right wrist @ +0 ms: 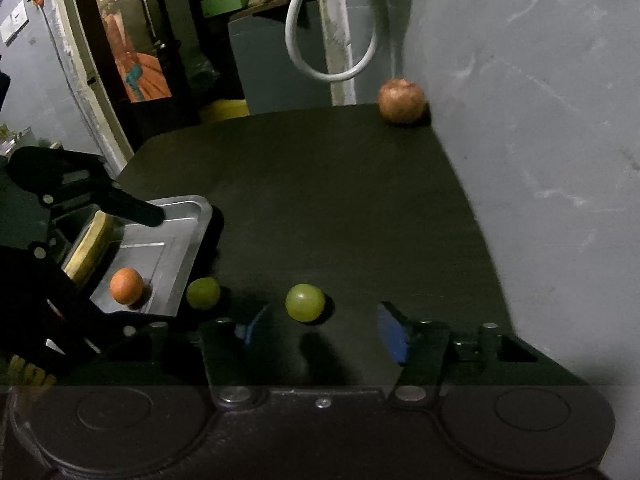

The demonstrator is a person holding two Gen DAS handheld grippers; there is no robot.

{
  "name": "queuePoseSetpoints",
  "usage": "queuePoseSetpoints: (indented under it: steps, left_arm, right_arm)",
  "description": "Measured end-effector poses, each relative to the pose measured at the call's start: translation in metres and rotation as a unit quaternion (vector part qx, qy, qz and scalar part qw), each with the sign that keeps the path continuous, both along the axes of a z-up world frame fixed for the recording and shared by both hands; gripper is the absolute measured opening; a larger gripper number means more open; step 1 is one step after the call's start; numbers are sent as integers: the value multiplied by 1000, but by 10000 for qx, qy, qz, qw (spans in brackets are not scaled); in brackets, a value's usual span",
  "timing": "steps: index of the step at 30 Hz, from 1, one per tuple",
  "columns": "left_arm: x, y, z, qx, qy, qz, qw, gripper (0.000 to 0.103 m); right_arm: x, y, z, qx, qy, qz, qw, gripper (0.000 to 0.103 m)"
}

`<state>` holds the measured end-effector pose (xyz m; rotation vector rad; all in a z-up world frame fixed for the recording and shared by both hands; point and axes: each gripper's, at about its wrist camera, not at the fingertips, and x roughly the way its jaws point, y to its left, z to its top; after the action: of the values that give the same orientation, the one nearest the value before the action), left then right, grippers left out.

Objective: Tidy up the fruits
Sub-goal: 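Grasp a green grape with the right tool while the left tool grasps the other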

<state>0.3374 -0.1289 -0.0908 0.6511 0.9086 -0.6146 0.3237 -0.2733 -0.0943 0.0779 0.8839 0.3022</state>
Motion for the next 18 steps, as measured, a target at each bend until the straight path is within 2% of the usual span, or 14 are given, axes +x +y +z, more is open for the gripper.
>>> queuePoseSetpoints:
  steps: [3, 5, 9, 18]
  left_arm:
    - [6, -2, -5, 40, 93, -45, 9999, 83]
    - [10, -4, -8, 100, 208, -64, 9997, 80]
    - [15, -5, -13, 115, 397, -112, 9991, 65]
    - [14, -4, -17, 217, 457, -240, 9984, 52]
  right_arm:
    - [6, 1, -4, 72, 37, 21, 10000, 49]
    - [10, 3, -7, 85, 54, 64, 9999, 48]
    - [14, 4, -12, 100, 84, 137, 9998, 43]
    - [18, 8, -18, 161, 181, 258, 9994, 35]
